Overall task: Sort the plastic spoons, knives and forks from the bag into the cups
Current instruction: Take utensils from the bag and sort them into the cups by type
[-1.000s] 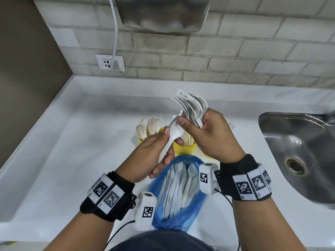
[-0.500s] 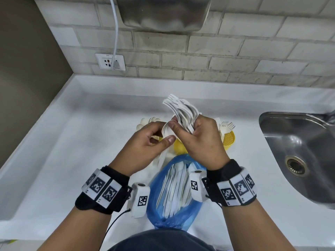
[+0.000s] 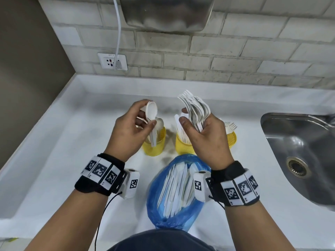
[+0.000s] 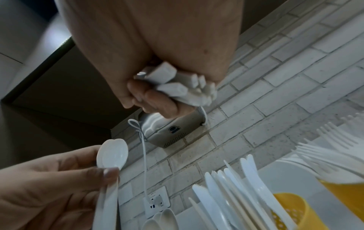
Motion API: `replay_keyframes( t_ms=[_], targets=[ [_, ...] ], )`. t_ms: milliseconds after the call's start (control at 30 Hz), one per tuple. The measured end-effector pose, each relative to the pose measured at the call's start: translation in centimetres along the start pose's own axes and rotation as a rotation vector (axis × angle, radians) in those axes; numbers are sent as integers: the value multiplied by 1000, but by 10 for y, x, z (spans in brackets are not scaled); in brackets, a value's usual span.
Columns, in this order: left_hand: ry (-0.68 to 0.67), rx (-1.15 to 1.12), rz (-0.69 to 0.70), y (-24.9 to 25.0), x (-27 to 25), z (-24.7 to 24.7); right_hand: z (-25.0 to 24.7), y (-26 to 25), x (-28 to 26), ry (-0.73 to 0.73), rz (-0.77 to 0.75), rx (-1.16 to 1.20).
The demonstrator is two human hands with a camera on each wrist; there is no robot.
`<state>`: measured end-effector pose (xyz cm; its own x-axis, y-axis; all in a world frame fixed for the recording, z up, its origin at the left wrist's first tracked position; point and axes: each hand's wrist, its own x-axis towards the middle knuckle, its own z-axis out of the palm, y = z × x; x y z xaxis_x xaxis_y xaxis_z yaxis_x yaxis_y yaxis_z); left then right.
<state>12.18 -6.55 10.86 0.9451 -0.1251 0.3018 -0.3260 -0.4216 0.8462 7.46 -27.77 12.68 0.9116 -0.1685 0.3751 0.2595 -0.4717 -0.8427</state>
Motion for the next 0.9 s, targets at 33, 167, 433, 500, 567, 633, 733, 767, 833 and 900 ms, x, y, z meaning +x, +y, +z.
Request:
replay_keyframes(
  t_ms=[33, 167, 433, 500, 567, 633, 733, 767, 833, 900],
  targets=[
    [17, 14, 18, 0, 2, -1, -1, 1, 0, 4, 8, 3],
    [69, 66, 51, -5, 8, 3, -2, 5, 1, 18, 15, 18],
    [-31, 346, 40, -32, 12, 20, 1, 9, -7, -17, 39, -12],
    [14, 407, 52, -34, 11, 23, 1, 11, -9, -24, 62, 10],
    [77, 470, 101, -34, 11, 26, 2, 13, -11, -27, 88, 17],
    [99, 542, 206, -35, 12, 28, 2, 15, -12, -24, 109, 21],
    [-31, 674, 271, -40, 16, 32, 2, 16, -13, -23, 132, 50],
    [-92, 723, 259, -43, 17, 35, 2, 15, -13, -27, 132, 56],
    [-212, 792, 223, -49, 17, 40, 2, 13, -13, -34, 128, 65],
    [-314, 814, 175, -52, 17, 43, 1, 12, -13, -35, 128, 90]
  ],
)
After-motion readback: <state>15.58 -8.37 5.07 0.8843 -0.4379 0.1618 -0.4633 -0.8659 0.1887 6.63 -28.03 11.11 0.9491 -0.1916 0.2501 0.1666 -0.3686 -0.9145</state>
